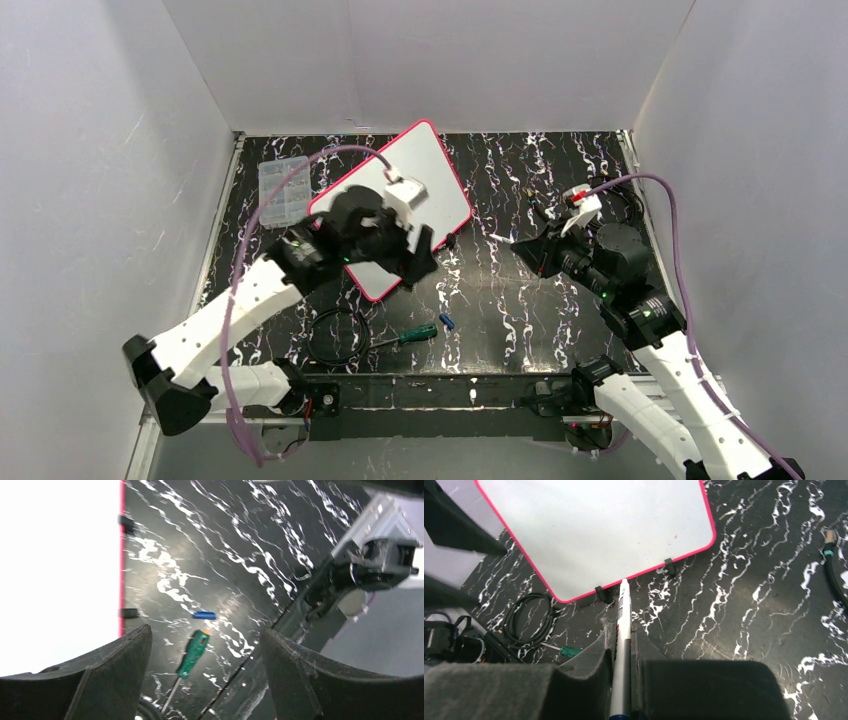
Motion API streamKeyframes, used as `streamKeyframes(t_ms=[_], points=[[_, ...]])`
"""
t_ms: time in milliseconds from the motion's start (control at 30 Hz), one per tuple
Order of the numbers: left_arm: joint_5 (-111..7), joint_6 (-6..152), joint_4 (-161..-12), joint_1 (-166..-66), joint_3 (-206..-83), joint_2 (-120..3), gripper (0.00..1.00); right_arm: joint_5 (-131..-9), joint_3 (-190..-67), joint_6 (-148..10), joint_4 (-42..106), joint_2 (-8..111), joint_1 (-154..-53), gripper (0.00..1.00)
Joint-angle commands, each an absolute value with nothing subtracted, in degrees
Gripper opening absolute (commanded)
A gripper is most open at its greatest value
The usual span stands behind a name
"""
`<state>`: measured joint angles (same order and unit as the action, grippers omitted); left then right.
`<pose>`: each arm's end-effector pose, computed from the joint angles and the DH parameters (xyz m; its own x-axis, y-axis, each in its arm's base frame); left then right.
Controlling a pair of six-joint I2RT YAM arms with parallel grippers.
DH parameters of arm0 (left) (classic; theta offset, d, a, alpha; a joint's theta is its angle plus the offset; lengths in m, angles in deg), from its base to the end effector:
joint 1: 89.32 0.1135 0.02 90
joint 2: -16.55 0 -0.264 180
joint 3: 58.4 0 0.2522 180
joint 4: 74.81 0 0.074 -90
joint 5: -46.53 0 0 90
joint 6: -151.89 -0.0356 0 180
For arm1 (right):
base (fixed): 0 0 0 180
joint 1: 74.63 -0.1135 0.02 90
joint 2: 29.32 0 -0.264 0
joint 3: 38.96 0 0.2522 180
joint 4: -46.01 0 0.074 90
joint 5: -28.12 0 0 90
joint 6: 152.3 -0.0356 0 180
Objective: Write a sentence on the whiteboard
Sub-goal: Place the pen cap at the center of the board, then write a sentence on the whiteboard.
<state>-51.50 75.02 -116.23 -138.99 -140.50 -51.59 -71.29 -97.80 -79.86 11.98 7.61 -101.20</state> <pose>0.1667 -0.2040 0.3690 -0.4803 0.2182 -0.8495 0.7455 0.6119 -0.2643 0.1312 0.0721 0.3433 -0.3553 0.1551 -0.9218 -0.5004 0.8014 0.3277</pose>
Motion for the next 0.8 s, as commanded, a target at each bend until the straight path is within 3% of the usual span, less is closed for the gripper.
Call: streamKeyframes(t_ms=[0,200,500,767], points=[[-56.60,69.79,-129.50,-129.11,-145.69,-47.22,0.77,-76.45,-98.37,-79.42,18.06,8.86,-100.95,0.01],[-63.13,67.08,-128.96,-109.21,-146.06,-43.55,0.81,-81.26,-99.10,-81.16,22.70,12.12,-100.98,0.01],[-70.54,67.89,-125.33,-87.68,-142.34,-40.69,0.81,-82.25,-100.54,-86.47,36.91,20.18,-105.50,0.01],[-87.06,71.74,-114.84,-78.60,-132.98,-40.85,0.79,-73.74,-103.28,-87.76,49.56,32.10,-117.32,0.01]])
